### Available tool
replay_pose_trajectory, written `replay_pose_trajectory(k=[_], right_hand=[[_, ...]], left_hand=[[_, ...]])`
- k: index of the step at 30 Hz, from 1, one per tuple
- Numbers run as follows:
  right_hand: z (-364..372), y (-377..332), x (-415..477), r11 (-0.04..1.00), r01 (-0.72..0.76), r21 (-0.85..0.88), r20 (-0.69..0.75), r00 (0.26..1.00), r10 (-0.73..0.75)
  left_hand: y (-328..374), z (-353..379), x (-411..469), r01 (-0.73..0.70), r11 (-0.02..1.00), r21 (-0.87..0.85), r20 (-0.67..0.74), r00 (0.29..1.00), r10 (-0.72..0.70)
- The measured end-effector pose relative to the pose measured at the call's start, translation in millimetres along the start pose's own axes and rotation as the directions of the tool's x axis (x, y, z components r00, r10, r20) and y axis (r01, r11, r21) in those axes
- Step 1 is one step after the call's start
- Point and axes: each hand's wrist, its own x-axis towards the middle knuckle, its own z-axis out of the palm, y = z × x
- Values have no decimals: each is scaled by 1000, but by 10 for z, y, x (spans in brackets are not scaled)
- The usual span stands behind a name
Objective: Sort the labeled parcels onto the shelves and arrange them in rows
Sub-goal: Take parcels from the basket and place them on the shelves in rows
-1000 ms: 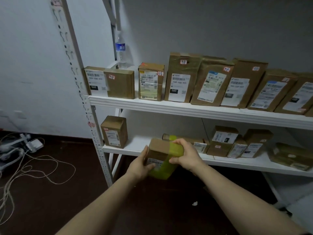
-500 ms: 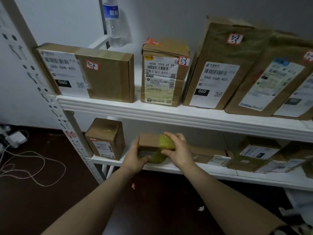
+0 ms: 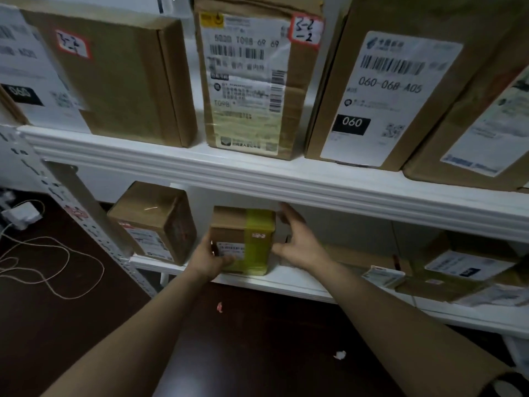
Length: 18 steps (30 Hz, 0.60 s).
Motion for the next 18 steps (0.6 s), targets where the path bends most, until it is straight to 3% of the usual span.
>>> replay_pose_trajectory(k=[2,3,5,6,9,18], right_hand=[[-174,229,-5,990,-50,-132,-93,995,38],[-270,369,-9,946,-99,-309,-122,990,64],[-406,661,1,770,-195,-607,-112,981,160],[-429,776,-8,711,-215,-669,-80,973,219],[-407,1041,3,667,-165,-726,3,970,243],[-577,1242,-22,718,-64,-693,81,983,166]], left_hand=[[-53,38,55,22,1000,13,-5,1000,-22],[-85,61,76,34,999,14,-9,999,-34],[-148,113,104,42,999,3,-9,999,-42],[-173,140,111,38,999,-6,-4,999,-38],[-258,183,161,38,999,-24,-6,999,-38],[-188,517,280,-34,997,66,64,997,30]])
